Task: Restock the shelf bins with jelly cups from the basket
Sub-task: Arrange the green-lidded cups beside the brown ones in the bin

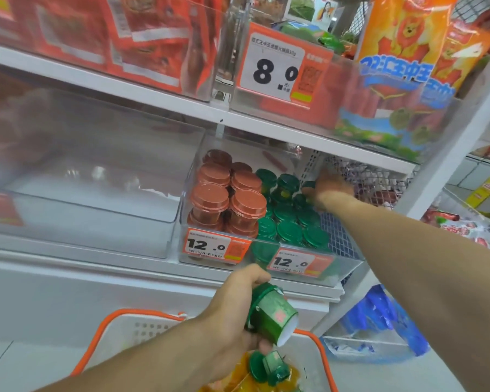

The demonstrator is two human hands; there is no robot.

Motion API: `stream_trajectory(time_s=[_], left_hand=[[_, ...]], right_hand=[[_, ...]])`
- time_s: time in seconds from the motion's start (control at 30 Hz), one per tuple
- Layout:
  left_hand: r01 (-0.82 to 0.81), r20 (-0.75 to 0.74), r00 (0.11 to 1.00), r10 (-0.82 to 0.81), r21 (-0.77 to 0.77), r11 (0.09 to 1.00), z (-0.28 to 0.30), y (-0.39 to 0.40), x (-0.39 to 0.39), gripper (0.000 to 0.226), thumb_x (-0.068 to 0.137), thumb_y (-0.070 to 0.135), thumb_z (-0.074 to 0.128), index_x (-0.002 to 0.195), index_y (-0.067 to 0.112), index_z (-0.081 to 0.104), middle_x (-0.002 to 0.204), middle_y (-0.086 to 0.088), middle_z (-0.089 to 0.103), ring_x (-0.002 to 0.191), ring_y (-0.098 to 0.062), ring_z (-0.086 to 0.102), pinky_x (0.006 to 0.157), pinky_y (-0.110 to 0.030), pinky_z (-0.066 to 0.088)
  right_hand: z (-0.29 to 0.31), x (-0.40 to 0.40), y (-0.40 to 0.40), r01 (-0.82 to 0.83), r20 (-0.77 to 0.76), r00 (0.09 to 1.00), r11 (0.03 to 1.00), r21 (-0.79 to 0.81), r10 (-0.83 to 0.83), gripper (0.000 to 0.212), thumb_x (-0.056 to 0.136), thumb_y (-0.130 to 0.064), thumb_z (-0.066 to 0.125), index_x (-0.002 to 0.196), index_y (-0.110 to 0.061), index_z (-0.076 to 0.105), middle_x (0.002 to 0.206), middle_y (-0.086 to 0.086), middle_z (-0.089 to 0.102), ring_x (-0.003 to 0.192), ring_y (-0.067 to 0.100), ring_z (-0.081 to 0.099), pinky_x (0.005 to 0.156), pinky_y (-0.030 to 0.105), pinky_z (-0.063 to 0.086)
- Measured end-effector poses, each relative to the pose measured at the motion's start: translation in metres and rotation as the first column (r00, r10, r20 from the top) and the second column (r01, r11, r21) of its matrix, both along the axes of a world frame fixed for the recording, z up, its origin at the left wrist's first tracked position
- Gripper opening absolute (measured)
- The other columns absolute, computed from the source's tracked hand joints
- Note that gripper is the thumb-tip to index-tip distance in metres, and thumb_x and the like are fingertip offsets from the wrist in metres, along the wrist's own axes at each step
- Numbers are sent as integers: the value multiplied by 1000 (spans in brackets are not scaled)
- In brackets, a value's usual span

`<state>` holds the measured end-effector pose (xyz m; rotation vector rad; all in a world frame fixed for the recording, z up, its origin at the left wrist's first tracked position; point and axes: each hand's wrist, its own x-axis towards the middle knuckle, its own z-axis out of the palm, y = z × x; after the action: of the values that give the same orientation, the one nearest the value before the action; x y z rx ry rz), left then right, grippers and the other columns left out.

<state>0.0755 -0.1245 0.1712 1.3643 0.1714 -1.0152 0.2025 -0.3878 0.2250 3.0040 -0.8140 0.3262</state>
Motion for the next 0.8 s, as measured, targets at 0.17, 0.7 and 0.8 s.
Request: stream_trajectory(time_s=[0.17, 0.7, 0.8], left_hand=[[5, 79, 997, 0, -57, 998, 7, 9, -12, 38, 104, 6, 40, 67, -1, 43, 28, -10, 46, 17, -17, 42, 22, -22, 31], [-162, -135, 982, 129, -271, 949, 26, 23, -48, 28, 89, 20, 47, 94, -6, 54, 51, -17, 60, 44, -35, 63, 47, -33, 45], [-164, -100, 985, 140, -301, 939, 29, 27, -52, 29, 88, 18, 53, 102, -8, 53, 67, -26, 67, 62, -41, 68, 46, -34, 47]], right_hand=[[5, -3, 0, -32, -148, 988, 999, 11, 33, 38, 92, -17, 66, 126, -6, 54, 113, 11, 61, 74, 19, 68, 68, 36, 62], [11, -23, 14, -52, -293, 956, 995, -85, 25, 36, 91, 5, 54, 127, -1, 57, 101, 11, 57, 83, 25, 60, 69, 29, 50], [24, -36, 22, -118, -115, 986, 993, 24, 120, 53, 90, 2, 52, 141, -13, 50, 128, 13, 57, 101, 28, 63, 79, 30, 56]])
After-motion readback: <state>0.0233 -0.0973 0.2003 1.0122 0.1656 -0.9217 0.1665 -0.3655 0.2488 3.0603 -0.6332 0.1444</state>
